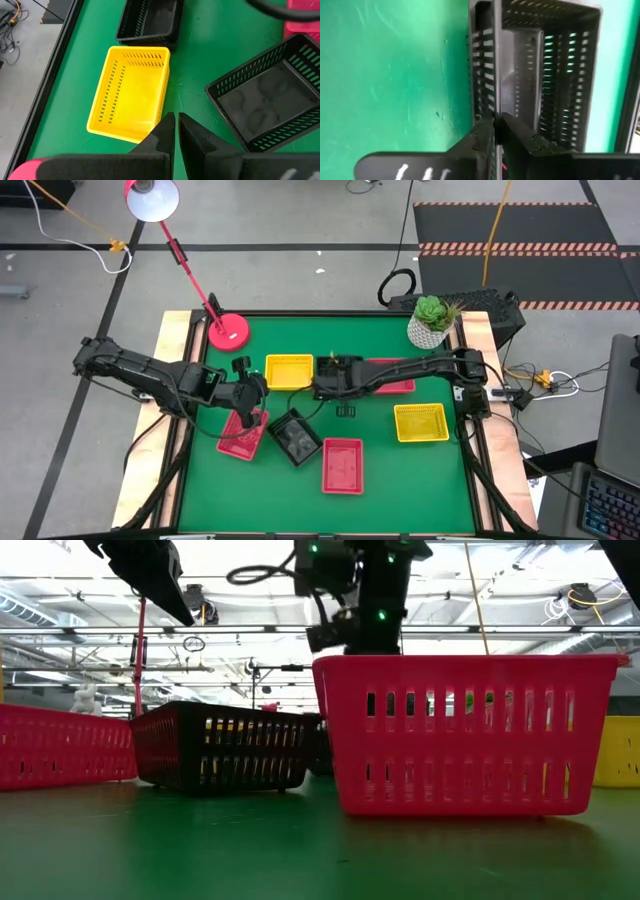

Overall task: Stack baskets by color
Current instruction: Stack the bottom right black bin on top of the top black bin, then stack the bottom left red bin on top of the the top right red bin

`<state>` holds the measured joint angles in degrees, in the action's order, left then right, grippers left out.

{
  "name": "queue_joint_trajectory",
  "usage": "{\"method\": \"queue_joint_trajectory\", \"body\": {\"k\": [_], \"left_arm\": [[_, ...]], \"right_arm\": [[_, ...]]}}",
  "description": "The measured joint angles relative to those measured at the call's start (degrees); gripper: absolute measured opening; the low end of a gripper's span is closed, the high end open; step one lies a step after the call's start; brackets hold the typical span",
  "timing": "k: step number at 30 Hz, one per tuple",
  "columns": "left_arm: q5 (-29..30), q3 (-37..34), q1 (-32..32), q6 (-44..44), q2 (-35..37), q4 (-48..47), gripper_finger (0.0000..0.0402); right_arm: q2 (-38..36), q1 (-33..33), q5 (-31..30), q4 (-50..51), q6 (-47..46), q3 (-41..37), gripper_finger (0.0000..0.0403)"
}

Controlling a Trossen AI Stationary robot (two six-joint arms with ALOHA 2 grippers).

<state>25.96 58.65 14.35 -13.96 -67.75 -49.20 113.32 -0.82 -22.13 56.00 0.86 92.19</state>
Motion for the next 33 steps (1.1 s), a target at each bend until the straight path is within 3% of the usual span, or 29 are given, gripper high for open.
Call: {"method": "queue_joint_trajectory", "body": {"k": [10,23,33], "left_arm": [[0.0,0.0,0.0,0.0,0.0,0.0,0.0026],[0.0,0.0,0.0,0.0,0.0,0.0,0.0026],[0.0,0.0,0.0,0.0,0.0,0.1,0.0026]], "right_arm": [[0.0,0.0,1.5,-3.4,-0.1,-3.6,0.0037],[-0.3,0.0,1.3,-4.7,2.0,-3.6,0.0162],[-2.2,-0.9,1.2,-6.0,6.0,-3.6,0.0187]]}}
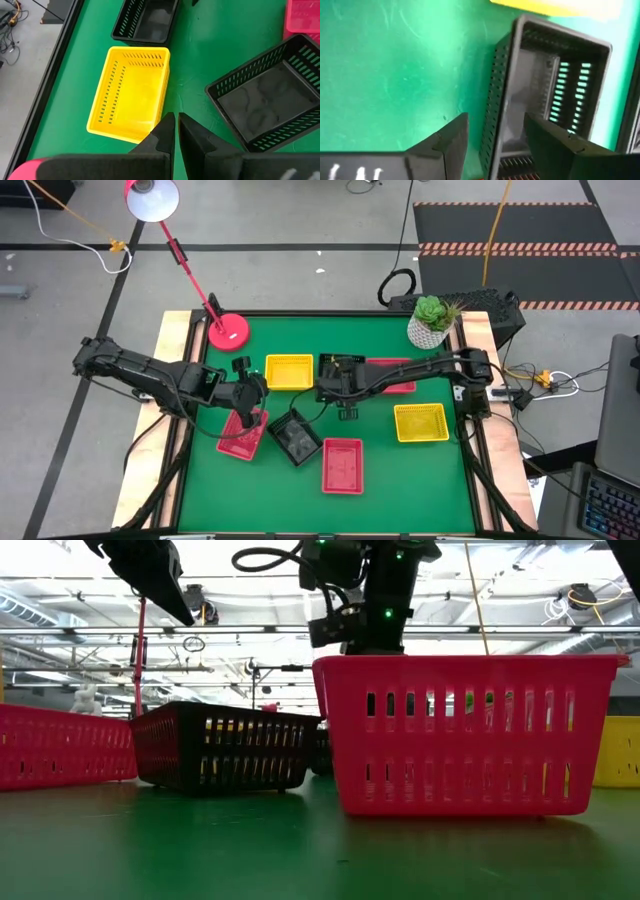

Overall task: Stack baskets by color
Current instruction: Stack the bottom left red bin on top of the the top right red bin

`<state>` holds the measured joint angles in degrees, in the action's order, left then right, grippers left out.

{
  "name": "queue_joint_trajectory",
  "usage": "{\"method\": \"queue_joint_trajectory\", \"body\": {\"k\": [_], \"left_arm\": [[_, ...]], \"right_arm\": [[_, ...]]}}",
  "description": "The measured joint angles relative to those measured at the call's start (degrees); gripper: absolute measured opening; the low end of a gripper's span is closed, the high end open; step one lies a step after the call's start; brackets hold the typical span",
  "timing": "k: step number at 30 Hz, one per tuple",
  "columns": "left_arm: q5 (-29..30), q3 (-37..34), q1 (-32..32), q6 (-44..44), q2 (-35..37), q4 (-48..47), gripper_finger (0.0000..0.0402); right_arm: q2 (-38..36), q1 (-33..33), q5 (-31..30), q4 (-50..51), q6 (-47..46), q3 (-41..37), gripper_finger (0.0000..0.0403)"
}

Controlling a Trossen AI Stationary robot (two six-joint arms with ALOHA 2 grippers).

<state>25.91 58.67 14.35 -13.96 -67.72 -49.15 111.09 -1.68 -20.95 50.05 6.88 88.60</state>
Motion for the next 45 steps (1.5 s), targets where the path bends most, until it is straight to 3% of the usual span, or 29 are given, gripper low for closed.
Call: {"method": "queue_joint_trajectory", "body": {"k": [12,23,36,40,45], "left_arm": [[-0.1,0.0,0.0,0.0,0.0,0.2,0.0026],[-0.1,0.0,0.0,0.2,0.0,0.2,0.0026],[0.0,0.0,0.0,0.3,0.0,0.2,0.0026],[-0.2,0.0,0.0,0.1,0.0,0.2,0.0026],[-1.6,0.0,0.9,-1.8,0.0,0.2,0.0026]], "right_arm": [[0.0,0.9,0.3,-2.4,-0.2,0.0,0.0127],[0.0,2.7,4.8,-4.0,0.0,0.0,0.008],[-0.3,2.9,7.1,-5.6,-3.8,0.0,0.0073],[-3.4,0.1,9.6,-5.7,-7.6,0.0,0.0073],[-9.0,-6.1,6.0,-3.0,-12.0,0.0,0.0073]]}}
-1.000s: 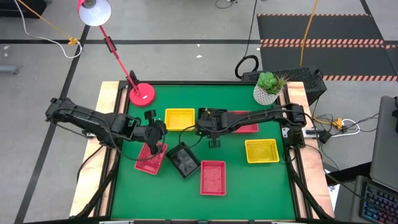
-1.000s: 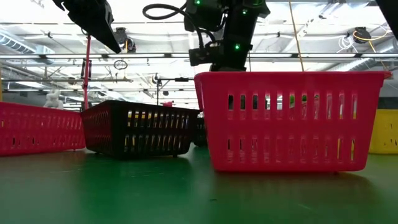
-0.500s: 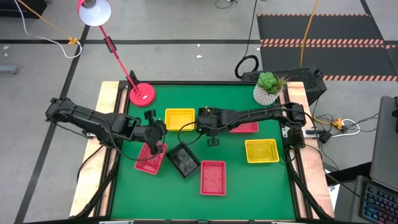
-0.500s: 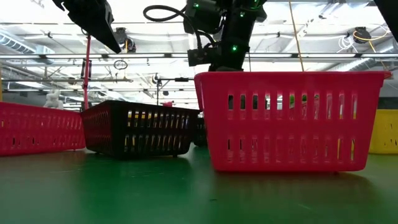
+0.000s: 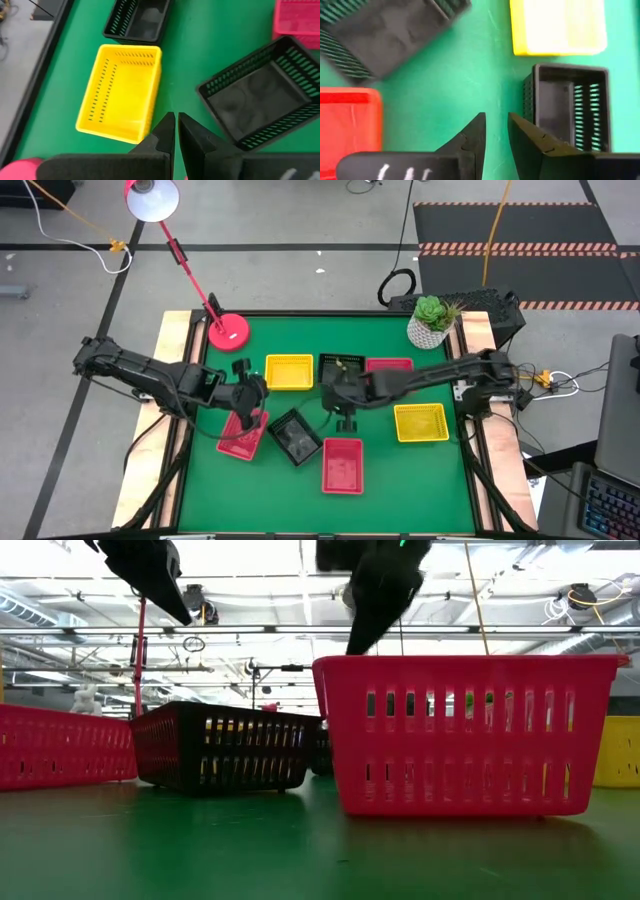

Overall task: Stack baskets by color
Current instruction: Stack the bottom left red bin on top of the the top right red bin

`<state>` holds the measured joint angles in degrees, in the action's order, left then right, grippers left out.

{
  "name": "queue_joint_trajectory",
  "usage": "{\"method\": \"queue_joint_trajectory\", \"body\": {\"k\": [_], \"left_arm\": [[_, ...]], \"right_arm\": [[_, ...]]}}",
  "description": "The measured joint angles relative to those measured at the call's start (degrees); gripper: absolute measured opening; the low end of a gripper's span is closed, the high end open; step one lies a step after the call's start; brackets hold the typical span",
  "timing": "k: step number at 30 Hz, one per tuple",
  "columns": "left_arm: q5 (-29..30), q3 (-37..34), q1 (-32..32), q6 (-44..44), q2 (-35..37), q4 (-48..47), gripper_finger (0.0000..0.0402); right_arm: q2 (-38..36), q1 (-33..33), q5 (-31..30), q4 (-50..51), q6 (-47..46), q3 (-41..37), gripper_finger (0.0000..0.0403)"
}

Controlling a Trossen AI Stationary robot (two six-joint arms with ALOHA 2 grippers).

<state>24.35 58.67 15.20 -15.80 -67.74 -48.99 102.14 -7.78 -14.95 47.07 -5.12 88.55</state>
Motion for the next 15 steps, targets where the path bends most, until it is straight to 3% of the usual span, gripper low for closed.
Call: {"method": "queue_joint_trajectory", "body": {"k": [4,9,15], "left_arm": [[-0.4,0.0,1.7,-3.0,0.0,0.4,0.0026],[-1.8,0.0,5.3,-5.0,-0.1,4.2,0.0026],[-1.9,0.0,14.3,-13.3,-1.4,4.1,0.0026]], "right_arm": [[-4.7,-6.6,-0.6,1.8,-6.5,0.1,0.0073],[-6.6,-17.2,-7.2,2.1,-12.3,0.1,0.0073],[-6.6,-28.7,-13.7,2.1,-17.3,0.1,0.0073]]}}
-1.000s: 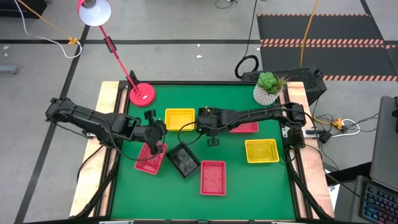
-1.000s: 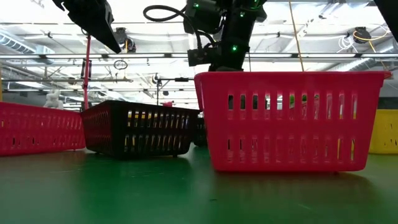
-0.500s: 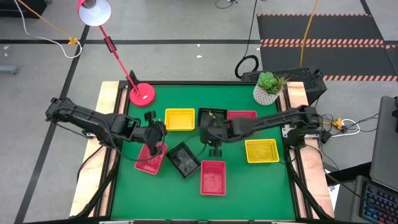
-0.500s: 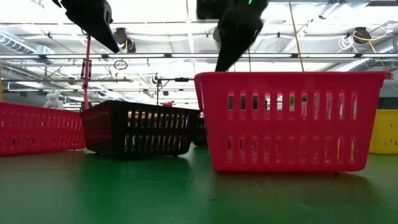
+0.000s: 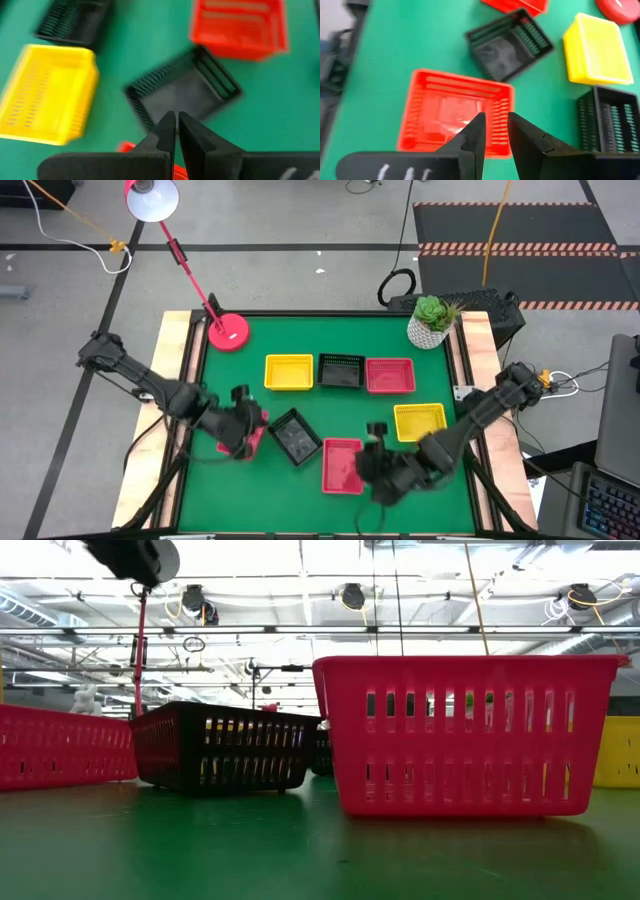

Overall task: Stack baskets by color
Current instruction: Stack the bottom left red bin on top of the the top right red bin

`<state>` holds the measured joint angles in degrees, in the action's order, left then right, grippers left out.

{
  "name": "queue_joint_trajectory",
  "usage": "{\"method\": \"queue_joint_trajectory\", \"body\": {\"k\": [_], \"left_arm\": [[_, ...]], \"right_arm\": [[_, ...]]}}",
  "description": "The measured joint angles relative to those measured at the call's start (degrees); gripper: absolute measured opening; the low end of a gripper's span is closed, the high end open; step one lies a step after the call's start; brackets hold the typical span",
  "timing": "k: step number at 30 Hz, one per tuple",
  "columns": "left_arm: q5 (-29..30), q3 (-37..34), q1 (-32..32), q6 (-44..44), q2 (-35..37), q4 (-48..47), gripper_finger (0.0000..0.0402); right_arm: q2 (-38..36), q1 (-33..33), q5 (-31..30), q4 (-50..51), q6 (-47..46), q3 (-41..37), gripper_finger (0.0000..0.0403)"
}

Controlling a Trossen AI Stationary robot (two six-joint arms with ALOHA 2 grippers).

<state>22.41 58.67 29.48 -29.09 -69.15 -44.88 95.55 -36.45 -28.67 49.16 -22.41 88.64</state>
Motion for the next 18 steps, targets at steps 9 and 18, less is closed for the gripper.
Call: {"method": "queue_joint_trajectory", "body": {"k": [9,18], "left_arm": [[-4.5,0.0,16.1,-4.5,-5.2,-4.2,0.0026],[-5.2,0.0,20.1,3.2,-6.2,-28.9,0.0026]], "right_arm": [[-0.5,-7.8,1.7,-0.1,-1.0,0.0,0.0073],[-0.4,-9.1,1.9,-0.7,-1.0,0.0,0.0073]]}}
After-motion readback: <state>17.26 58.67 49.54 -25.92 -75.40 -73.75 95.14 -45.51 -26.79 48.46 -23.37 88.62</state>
